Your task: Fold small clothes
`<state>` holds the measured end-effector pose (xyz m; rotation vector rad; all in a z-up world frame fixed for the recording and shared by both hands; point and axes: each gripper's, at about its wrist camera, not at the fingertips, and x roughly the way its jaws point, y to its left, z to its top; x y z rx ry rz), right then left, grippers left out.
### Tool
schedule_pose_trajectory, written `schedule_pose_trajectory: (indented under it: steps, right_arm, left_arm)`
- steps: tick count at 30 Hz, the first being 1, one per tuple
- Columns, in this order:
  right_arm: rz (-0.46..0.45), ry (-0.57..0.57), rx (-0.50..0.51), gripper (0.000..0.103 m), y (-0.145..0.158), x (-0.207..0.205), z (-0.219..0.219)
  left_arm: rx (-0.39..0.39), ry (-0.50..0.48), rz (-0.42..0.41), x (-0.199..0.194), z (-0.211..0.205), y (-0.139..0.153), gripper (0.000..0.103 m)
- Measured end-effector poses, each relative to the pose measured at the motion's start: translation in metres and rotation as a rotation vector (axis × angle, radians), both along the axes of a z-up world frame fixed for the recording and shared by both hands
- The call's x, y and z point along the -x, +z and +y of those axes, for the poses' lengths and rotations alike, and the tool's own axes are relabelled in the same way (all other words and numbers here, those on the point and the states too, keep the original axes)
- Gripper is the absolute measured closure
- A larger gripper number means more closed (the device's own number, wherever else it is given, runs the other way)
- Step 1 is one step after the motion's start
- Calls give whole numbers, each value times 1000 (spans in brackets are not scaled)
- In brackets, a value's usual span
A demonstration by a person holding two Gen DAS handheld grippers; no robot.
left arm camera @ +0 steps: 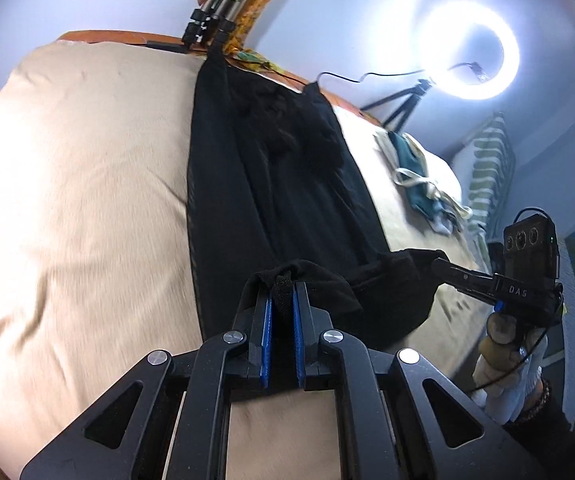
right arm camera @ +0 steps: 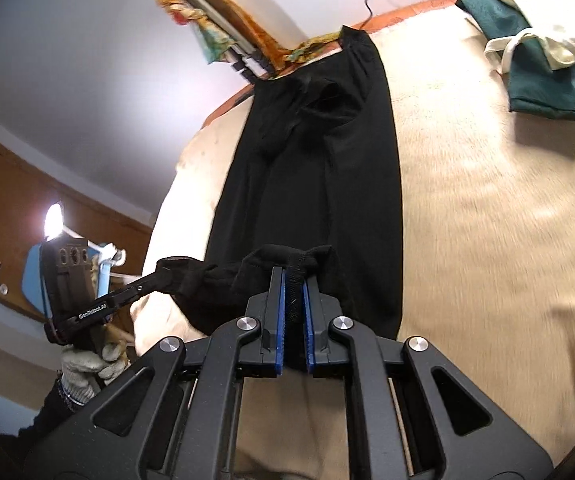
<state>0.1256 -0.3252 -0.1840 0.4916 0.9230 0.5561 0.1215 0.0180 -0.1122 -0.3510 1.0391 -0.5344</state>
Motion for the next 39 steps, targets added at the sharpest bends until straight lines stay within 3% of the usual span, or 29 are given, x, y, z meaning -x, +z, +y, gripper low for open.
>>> schedule_pose_trajectory:
  steps: [8, 10, 12, 17, 20, 23, 27, 33, 39]
  right_arm:
    - [43, -27, 60, 93, -19, -49, 0]
    - [59, -34, 74, 76, -21, -54, -3]
    - [39, -46, 83, 66, -16, -52, -10]
    - [-36, -17, 101, 66, 0, -35, -21]
    - [-63, 76, 115, 66, 4, -22, -11]
    - [-69, 182, 178, 76, -3, -16, 13]
    - [-37, 261, 294, 78, -19, -21, 42]
    - [-28, 237, 323, 78, -24, -49, 44]
    - [-106, 70, 293, 78, -3, -88, 22]
  left_arm:
    - [-41, 24, 19, -39, 1, -18, 95]
    - [-55, 24, 22, -41, 1, -19, 93]
    - [-76, 18, 6, -39, 3, -16, 93]
    - [-103, 13, -39, -27, 12, -3, 93]
    - [-115, -34, -53, -20, 8, 0, 93]
    - [-148, -113, -40, -12, -4, -7, 93]
    - [-202, -154, 2, -17, -18, -26, 93]
    - [-220, -144, 7, -38, -21, -31, 93]
    - [-176, -36, -53, -77, -10, -18, 93]
